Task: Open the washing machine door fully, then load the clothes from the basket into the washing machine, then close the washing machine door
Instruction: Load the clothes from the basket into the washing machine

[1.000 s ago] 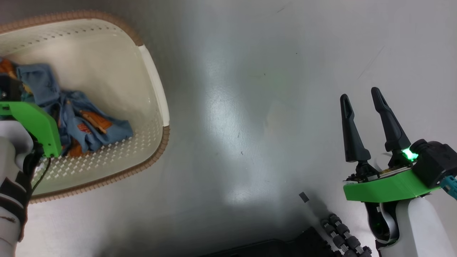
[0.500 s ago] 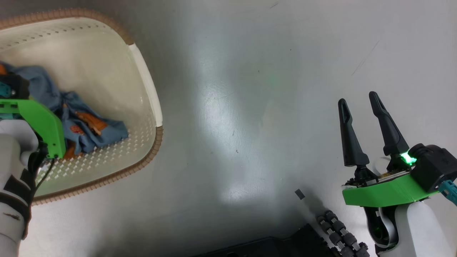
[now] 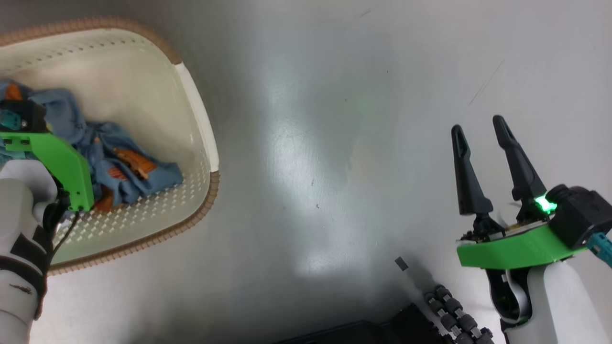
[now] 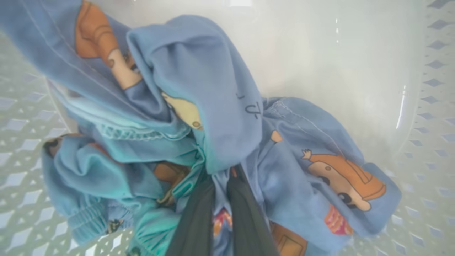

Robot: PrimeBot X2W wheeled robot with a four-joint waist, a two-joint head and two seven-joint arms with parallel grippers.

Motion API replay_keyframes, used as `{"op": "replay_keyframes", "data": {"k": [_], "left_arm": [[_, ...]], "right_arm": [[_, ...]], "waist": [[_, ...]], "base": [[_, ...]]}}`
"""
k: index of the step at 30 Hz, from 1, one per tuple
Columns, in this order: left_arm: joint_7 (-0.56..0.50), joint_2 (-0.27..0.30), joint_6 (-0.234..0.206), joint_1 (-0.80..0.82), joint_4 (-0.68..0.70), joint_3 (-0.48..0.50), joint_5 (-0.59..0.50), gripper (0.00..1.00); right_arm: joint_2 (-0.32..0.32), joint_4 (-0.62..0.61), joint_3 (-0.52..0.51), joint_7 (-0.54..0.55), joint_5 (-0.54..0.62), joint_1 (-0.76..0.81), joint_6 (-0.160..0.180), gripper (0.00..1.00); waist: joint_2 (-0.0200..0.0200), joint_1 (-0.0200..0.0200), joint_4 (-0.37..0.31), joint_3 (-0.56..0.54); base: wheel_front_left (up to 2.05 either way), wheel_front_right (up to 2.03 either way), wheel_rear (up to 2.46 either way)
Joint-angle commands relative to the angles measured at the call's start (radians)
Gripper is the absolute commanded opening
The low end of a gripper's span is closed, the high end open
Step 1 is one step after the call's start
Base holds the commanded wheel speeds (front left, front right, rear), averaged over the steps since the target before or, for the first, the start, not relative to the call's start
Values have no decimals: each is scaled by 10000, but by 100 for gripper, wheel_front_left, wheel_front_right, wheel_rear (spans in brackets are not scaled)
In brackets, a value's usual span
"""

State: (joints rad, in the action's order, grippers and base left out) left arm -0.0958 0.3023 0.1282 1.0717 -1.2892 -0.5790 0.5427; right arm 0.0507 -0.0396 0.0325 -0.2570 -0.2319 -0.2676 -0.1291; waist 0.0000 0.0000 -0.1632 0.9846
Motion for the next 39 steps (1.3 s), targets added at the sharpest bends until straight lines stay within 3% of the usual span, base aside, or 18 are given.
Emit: {"op": "replay_keyframes", "data": {"k": [1,16,30,39], "left_arm": [[140,428,18,-119,-11,112,139,0],[1327,474,23,-980,32,-112,638,0],[3019,291,24,-2432,347,-166,1334,0],[3534,213,24,-3164,946,-139,1479,0]], "right_arm": [[-5,-122,256,-48,-84,224,-16,100],[-5,538,469,-48,-376,-686,-16,100],[-5,1105,438,-48,-505,-679,-16,100],[-5,1313,316,-48,-429,-506,-16,100]], "waist": [[0,0,-4,-96],[0,0,102,-1380],[0,0,423,-3190],[0,0,754,-3980]], "base": [[0,0,0],[0,0,0],[0,0,0],[0,0,0]]}}
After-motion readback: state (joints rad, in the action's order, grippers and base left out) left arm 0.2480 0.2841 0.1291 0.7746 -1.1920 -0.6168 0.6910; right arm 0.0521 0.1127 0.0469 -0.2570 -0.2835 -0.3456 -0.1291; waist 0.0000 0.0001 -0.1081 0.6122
